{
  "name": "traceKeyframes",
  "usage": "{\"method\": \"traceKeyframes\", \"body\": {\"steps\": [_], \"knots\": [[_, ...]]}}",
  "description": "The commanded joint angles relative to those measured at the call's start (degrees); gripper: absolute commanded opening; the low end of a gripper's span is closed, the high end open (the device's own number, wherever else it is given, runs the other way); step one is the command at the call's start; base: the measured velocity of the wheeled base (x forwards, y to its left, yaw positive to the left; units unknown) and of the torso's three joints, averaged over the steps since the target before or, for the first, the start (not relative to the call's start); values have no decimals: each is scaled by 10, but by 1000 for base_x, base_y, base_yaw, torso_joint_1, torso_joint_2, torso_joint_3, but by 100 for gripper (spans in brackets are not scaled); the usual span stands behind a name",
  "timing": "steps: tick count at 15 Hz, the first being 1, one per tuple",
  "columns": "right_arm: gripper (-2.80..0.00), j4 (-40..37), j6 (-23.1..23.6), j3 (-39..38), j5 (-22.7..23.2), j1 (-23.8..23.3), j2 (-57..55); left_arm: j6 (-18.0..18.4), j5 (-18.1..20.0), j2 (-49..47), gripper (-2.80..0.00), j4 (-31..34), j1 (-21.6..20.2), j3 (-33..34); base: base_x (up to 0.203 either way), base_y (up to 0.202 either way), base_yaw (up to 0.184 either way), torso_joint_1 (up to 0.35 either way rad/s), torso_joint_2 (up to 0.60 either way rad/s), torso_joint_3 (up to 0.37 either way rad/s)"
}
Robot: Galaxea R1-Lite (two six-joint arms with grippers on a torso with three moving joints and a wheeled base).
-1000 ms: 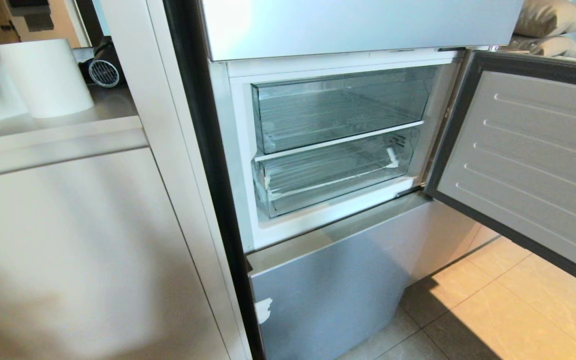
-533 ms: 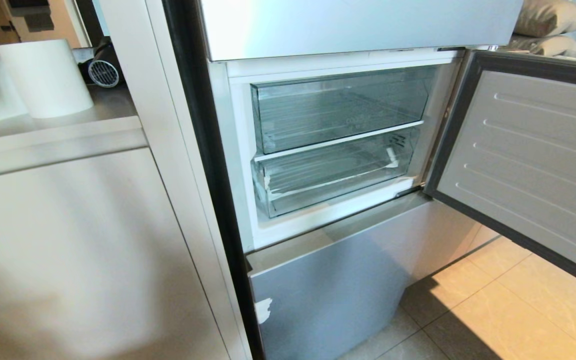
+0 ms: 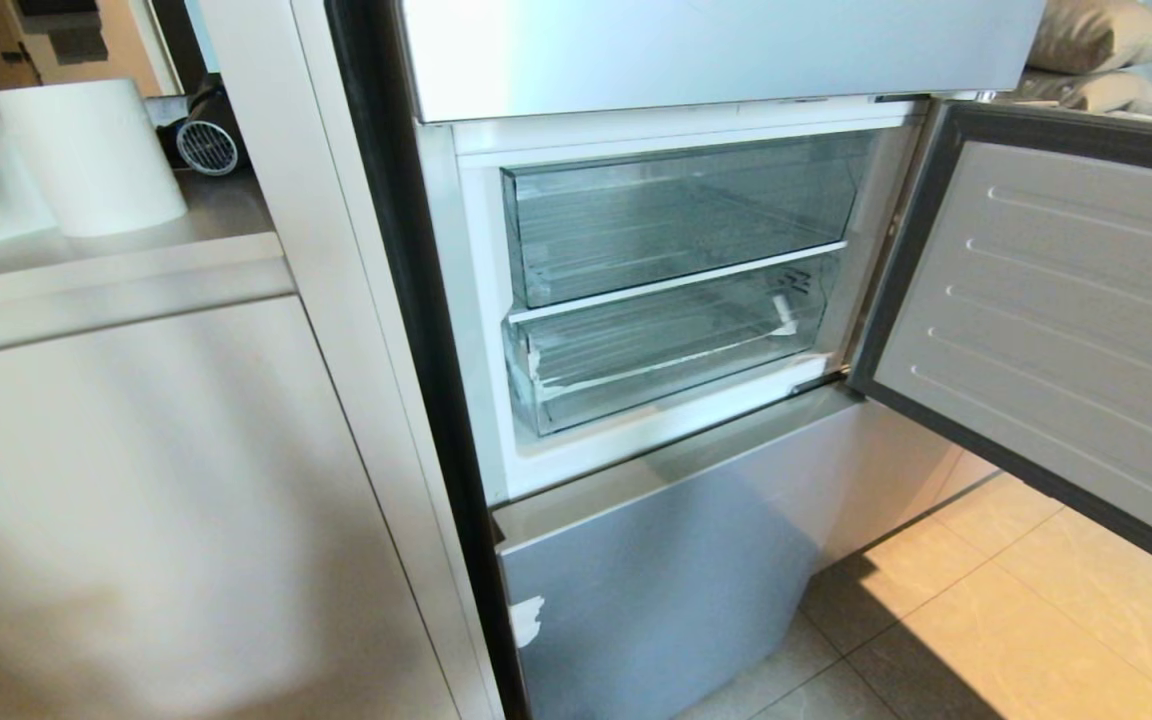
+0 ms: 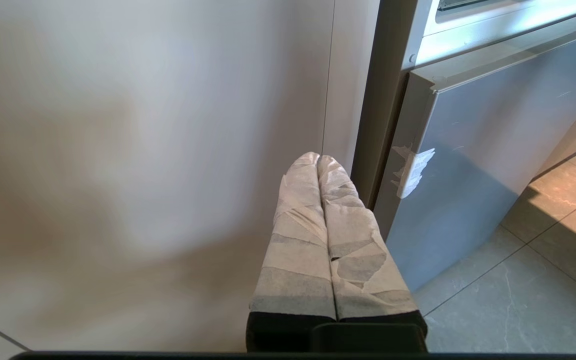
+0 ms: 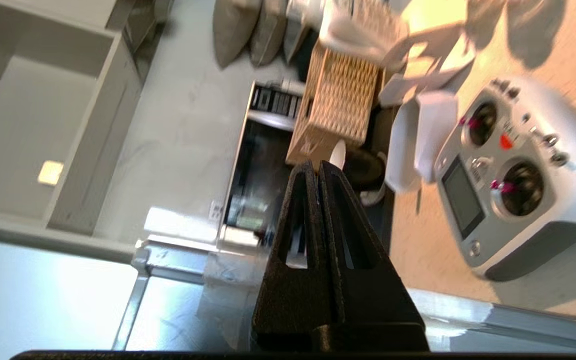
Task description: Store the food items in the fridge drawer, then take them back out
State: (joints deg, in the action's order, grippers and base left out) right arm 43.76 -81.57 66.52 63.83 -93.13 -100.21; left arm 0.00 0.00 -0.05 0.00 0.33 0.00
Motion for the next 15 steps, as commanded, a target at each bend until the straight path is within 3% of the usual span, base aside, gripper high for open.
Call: {"method": "traceKeyframes", "body": {"steps": [1, 5, 10, 12, 13, 15], "knots": [[-280, -11, -6, 7, 20, 18, -14, 0, 0, 0, -280, 0, 0, 0, 0, 0, 0, 0, 0, 0], [-280, -64, -6, -5, 60, 33, 24, 0, 0, 0, -280, 0, -1, 0, 0, 0, 0, 0, 0, 0], [-280, -63, -16, -44, 64, 10, 120, 0, 0, 0, -280, 0, 0, 0, 0, 0, 0, 0, 0, 0], [-280, -52, -85, 17, 64, -8, 120, 0, 0, 0, -280, 0, 0, 0, 0, 0, 0, 0, 0, 0], [-280, -38, -147, 68, 64, -13, 112, 0, 0, 0, -280, 0, 0, 0, 0, 0, 0, 0, 0, 0], [-280, 32, -316, 184, 64, -20, 72, 0, 0, 0, -280, 0, 0, 0, 0, 0, 0, 0, 0, 0]]}}
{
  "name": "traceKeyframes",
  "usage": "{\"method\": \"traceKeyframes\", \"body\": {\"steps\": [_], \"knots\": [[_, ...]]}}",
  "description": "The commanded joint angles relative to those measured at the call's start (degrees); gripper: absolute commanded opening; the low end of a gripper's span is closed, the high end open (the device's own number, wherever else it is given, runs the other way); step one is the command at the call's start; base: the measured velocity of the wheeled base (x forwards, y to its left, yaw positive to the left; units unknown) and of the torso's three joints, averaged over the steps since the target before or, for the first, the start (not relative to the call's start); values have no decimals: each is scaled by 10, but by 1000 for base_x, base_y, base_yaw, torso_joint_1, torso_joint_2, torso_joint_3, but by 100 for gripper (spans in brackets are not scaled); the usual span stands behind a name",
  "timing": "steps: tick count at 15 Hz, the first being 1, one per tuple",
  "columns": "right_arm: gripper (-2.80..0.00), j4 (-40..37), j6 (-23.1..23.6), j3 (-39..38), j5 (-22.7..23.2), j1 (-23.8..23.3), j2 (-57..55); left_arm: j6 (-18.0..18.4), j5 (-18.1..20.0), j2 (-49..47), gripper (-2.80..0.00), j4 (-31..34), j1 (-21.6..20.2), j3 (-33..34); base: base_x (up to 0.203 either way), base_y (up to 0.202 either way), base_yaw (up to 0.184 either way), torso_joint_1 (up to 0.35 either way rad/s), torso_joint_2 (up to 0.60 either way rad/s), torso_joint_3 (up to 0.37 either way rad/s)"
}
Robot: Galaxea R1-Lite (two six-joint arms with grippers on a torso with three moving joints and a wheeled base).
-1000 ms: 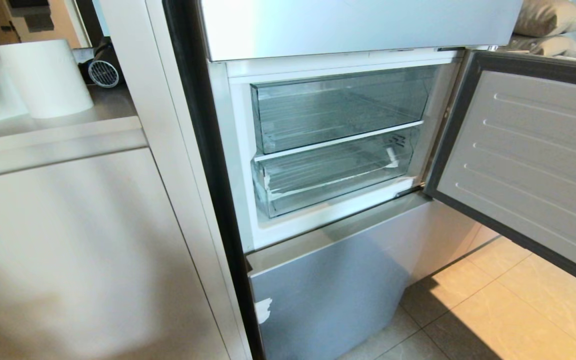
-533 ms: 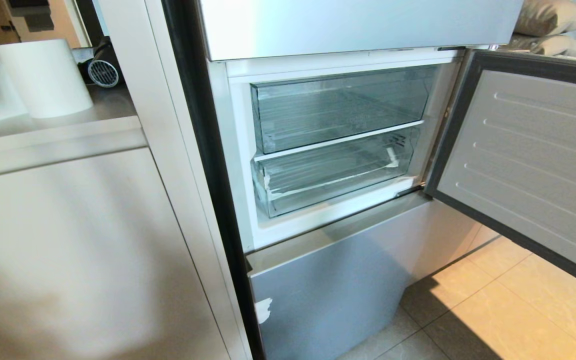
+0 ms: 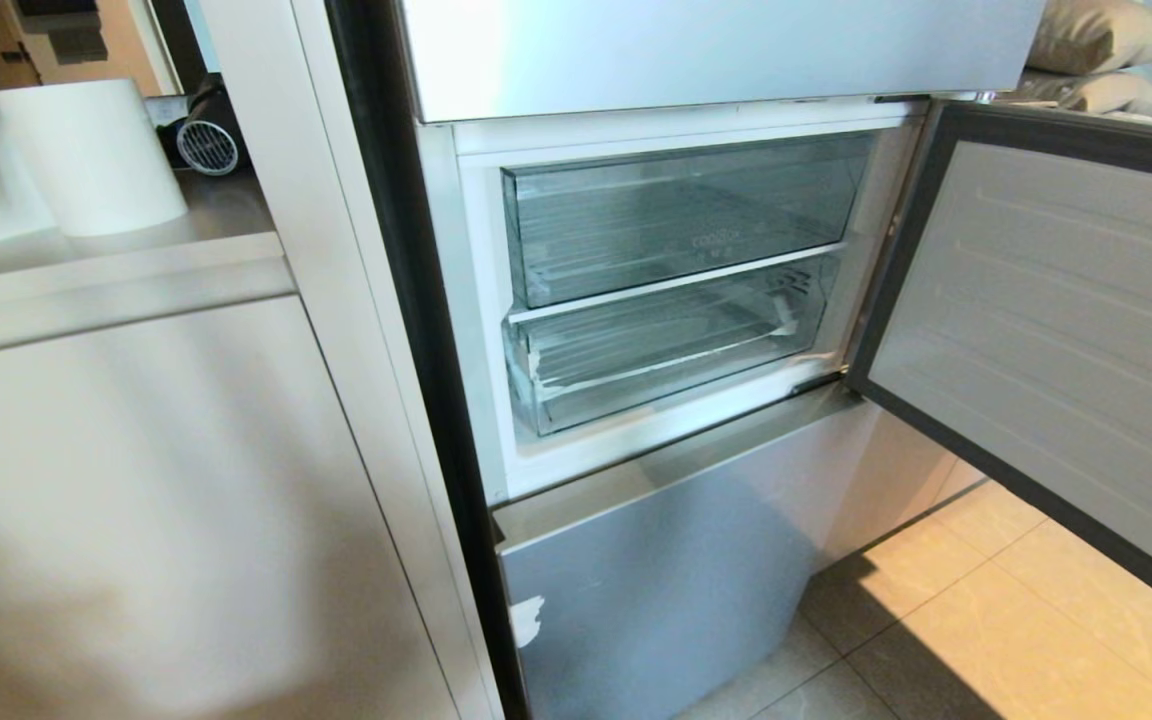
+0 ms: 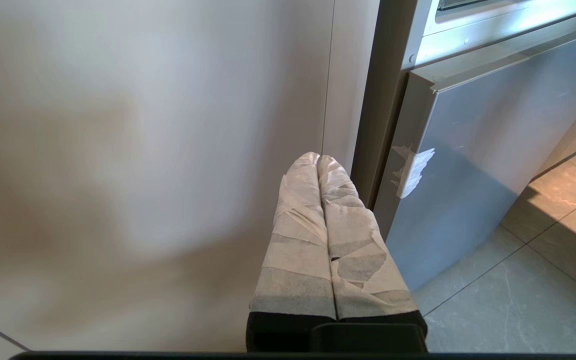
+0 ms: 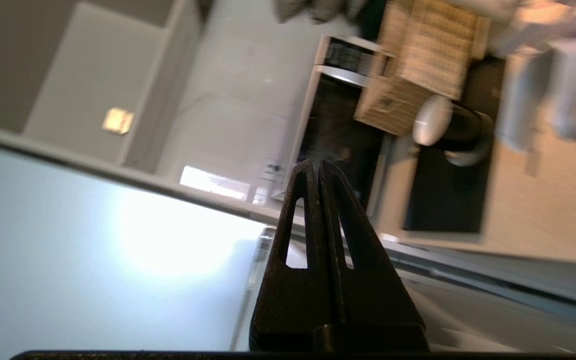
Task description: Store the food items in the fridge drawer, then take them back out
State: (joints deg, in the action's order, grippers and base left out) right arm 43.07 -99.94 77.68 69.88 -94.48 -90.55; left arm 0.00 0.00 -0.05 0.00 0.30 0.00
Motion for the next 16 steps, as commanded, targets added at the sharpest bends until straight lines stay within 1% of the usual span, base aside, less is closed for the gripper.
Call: {"method": "traceKeyframes", "body": {"steps": [1, 2, 3, 4, 5, 6, 7, 8, 9, 10, 12, 13, 14, 15, 16], "knots": [[-280, 109, -246, 122, 3, -13, -55, 0, 0, 0, -280, 0, 0, 0, 0, 0, 0, 0, 0, 0], [-280, 186, -327, 150, 2, -21, -77, 0, 0, 0, -280, 0, 0, 0, 0, 0, 0, 0, 0, 0], [-280, 246, -366, 163, -1, -27, -88, 0, 0, 0, -280, 0, 0, 0, 0, 0, 0, 0, 0, 0], [-280, 270, -374, 155, -10, -33, -92, 0, 0, 0, -280, 0, 0, 0, 0, 0, 0, 0, 0, 0], [-280, 275, -357, 139, -27, -37, -94, 0, 0, 0, -280, 0, 0, 0, 0, 0, 0, 0, 0, 0], [-280, 277, -302, 117, -45, -39, -95, 0, 0, 0, -280, 0, 0, 0, 0, 0, 0, 0, 0, 0], [-280, 278, -240, 89, -79, -41, -96, 0, 0, 0, -280, 0, 0, 0, 0, 0, 0, 0, 0, 0], [-280, 277, -189, 64, -120, -42, -98, 0, 0, 0, -280, 0, 0, 0, 0, 0, 0, 0, 0, 0], [-280, 276, -165, 46, -149, -42, -102, 0, 0, 0, -280, 0, 0, 0, 0, 0, 0, 0, 0, 0], [-280, 269, -159, 35, -166, -43, -105, 0, 0, 0, -280, 0, 0, 0, 0, 0, 0, 0, 0, 0], [-280, 219, -159, 19, -164, -48, -104, 0, 0, 0, -280, 0, 0, 0, 0, 0, 0, 0, 0, 0], [-280, 193, -159, 10, -154, -51, -98, 0, 0, 0, -280, 0, 0, 0, 0, 0, 0, 0, 0, 0], [-280, 174, -159, 1, -132, -51, -96, 0, 0, 0, -280, 0, 0, 0, 0, 0, 0, 0, 0, 0], [-280, 159, -158, -18, -110, -51, -95, 0, 0, 0, -280, 0, 0, 0, 0, 0, 0, 0, 0, 0], [-280, 153, -157, -36, -100, -50, -99, 0, 0, 0, -280, 0, 0, 0, 0, 0, 0, 0, 0, 0]]}}
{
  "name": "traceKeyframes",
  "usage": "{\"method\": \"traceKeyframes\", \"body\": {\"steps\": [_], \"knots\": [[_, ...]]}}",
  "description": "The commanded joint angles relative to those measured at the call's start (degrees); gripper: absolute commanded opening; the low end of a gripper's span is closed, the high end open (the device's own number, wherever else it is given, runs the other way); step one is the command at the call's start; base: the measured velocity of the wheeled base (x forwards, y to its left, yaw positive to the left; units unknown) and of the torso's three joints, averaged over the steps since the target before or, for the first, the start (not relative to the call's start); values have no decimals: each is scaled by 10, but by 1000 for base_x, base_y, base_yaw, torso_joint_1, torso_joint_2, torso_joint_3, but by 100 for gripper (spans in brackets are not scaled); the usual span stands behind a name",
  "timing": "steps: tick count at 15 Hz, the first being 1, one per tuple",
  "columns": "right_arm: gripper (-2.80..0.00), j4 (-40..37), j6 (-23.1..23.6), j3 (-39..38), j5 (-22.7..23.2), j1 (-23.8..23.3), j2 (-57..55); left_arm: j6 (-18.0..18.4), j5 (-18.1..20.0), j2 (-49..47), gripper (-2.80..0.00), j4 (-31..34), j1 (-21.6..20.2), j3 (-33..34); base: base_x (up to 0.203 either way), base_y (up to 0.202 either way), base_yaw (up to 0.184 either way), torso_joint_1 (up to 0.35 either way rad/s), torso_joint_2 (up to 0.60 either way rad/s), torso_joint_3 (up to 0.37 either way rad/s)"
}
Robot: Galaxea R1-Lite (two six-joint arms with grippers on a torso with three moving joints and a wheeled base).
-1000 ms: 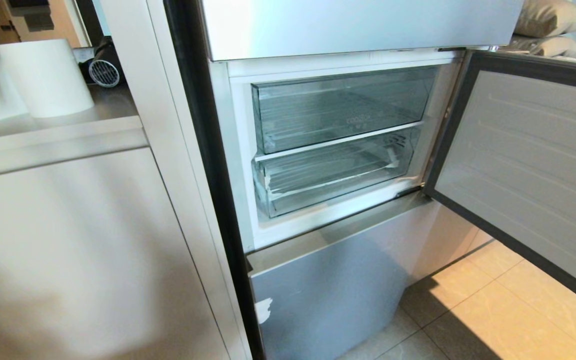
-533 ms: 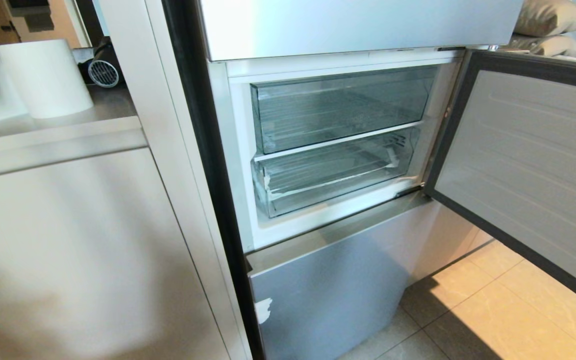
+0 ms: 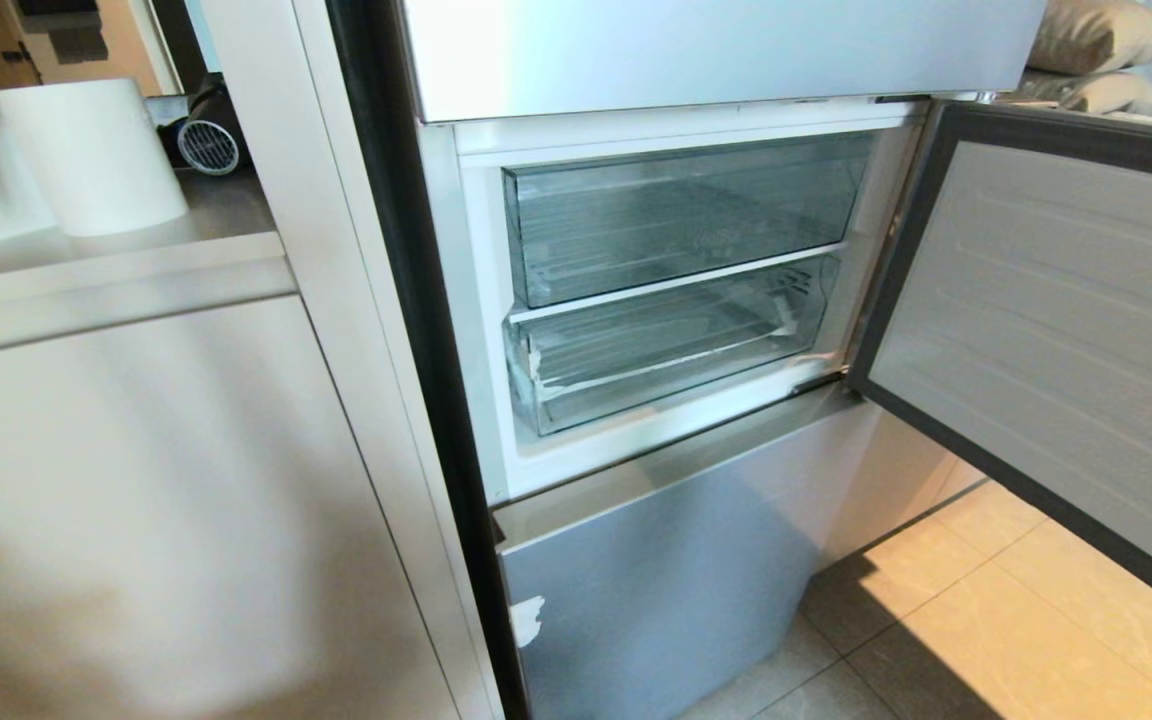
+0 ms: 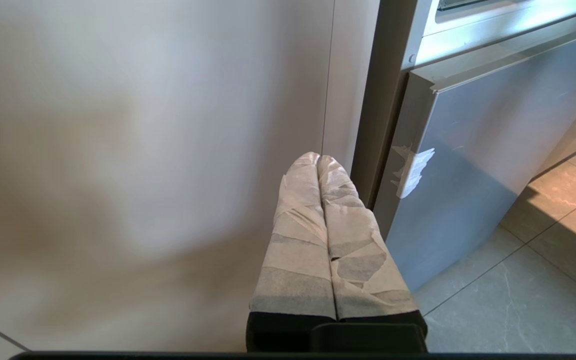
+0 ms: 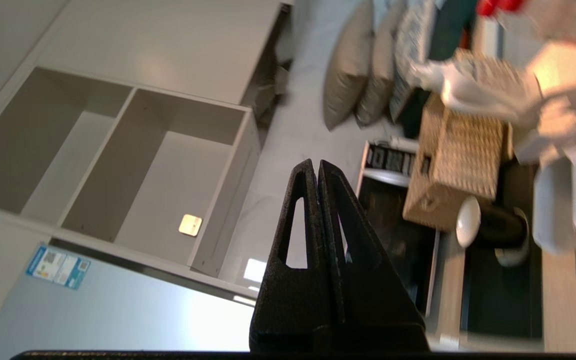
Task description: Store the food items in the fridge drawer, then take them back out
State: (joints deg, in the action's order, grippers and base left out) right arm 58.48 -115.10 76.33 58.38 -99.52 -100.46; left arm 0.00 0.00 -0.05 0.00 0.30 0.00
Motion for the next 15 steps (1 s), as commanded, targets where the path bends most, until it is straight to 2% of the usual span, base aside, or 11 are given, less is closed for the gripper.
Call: {"method": "traceKeyframes", "body": {"steps": [1, 2, 5, 7, 12, 13, 15], "knots": [[-280, -3, -5, -26, 24, 1, -9, 0, 0, 0, -280, 0, 0, 0, 0, 0, 0, 0, 0, 0], [-280, -3, -5, -26, 28, 3, -20, 0, 0, 0, -280, 0, 0, 0, 0, 0, 0, 0, 0, 0], [-280, -2, 3, -33, 31, 55, -51, 0, 0, 0, -280, 0, 0, 0, 0, 0, 0, 0, 0, 0], [-280, -3, 72, -60, 24, 87, -55, 0, 0, 0, -280, 0, 0, 0, 0, 0, 0, 0, 0, 0], [-280, -16, 230, -119, -73, 199, -60, 0, 0, 0, -280, 0, 0, 0, 0, 0, 0, 0, 0, 0], [-280, -26, 246, -131, -81, 211, -50, 0, 0, 0, -280, 0, 0, 0, 0, 0, 0, 0, 0, 0], [-280, -31, 250, -152, -75, 212, -20, 0, 0, 0, -280, 0, 0, 0, 0, 0, 0, 0, 0, 0]]}}
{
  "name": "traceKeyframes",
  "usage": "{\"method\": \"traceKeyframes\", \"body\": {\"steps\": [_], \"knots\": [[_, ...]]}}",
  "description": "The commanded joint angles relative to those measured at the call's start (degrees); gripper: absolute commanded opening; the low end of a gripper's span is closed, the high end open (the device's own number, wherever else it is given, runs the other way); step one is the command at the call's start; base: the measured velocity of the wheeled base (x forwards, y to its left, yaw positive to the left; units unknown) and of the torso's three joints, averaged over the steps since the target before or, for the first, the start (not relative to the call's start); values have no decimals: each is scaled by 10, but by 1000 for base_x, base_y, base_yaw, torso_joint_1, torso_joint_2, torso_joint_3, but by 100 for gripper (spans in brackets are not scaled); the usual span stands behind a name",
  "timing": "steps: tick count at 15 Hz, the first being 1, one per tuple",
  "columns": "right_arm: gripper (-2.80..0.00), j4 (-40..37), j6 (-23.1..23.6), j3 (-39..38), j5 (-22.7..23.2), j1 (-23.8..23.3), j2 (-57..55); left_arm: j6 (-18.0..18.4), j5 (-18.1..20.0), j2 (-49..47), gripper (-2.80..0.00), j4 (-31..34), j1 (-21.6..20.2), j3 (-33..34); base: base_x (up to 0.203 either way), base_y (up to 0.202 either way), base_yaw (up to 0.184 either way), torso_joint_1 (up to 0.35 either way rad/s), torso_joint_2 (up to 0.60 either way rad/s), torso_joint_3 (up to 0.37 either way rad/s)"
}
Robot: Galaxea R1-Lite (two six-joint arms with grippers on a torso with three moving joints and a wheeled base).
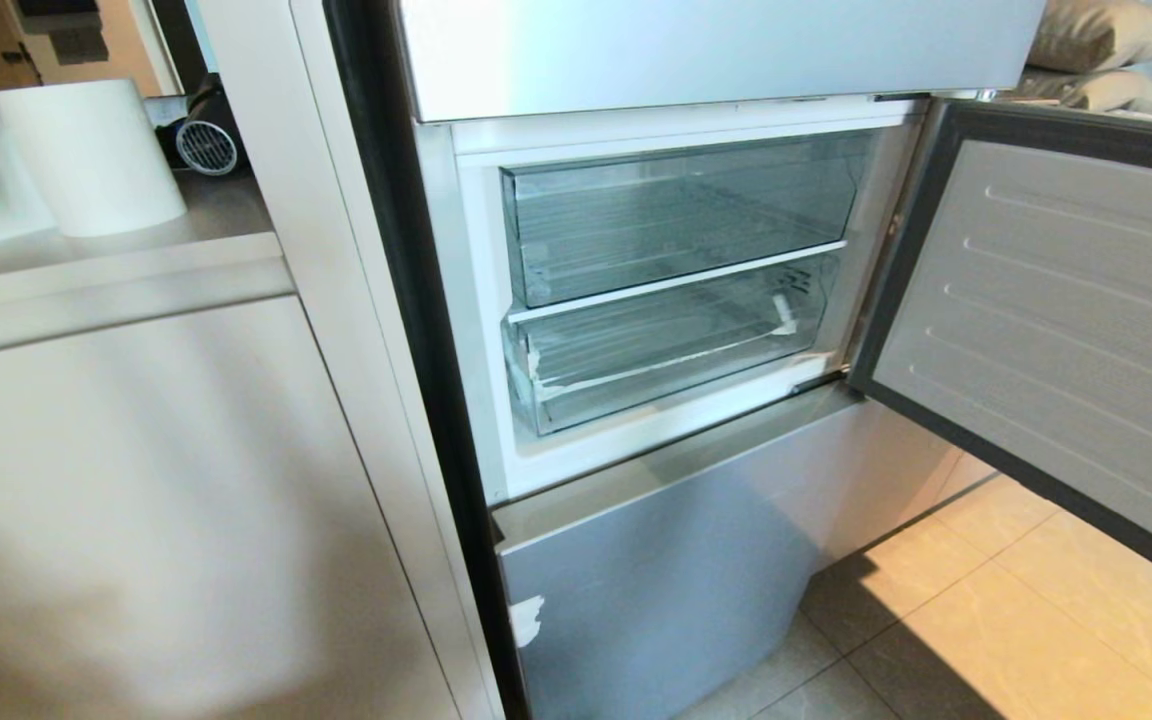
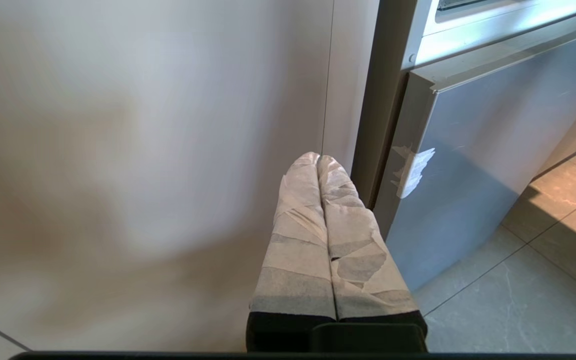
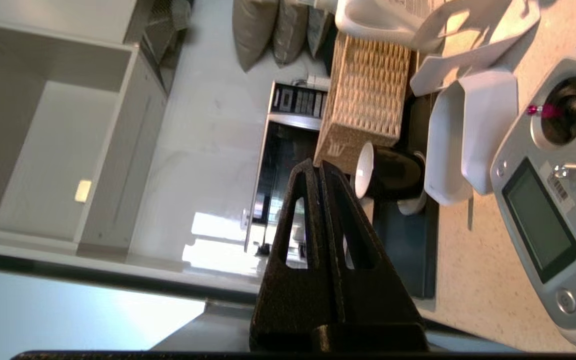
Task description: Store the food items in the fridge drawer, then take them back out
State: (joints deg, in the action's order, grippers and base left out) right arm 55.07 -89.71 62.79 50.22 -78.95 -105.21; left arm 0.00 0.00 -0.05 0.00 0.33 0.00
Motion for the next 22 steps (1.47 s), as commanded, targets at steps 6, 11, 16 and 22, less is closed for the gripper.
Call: {"method": "traceKeyframes", "body": {"steps": [6, 11, 16, 22], "knots": [[-280, 3, -6, -60, 59, 6, 108, 0, 0, 0, -280, 0, 0, 0, 0, 0, 0, 0, 0, 0], [-280, 5, -73, -10, 71, 3, 182, 0, 0, 0, -280, 0, 0, 0, 0, 0, 0, 0, 0, 0], [-280, 6, -165, 149, 78, 4, 206, 0, 0, 0, -280, 0, 0, 0, 0, 0, 0, 0, 0, 0], [-280, -12, -212, 226, 45, -6, 231, 0, -1, 0, -280, 0, -1, 0, 0, 0, 0, 0, 0, 0]]}}
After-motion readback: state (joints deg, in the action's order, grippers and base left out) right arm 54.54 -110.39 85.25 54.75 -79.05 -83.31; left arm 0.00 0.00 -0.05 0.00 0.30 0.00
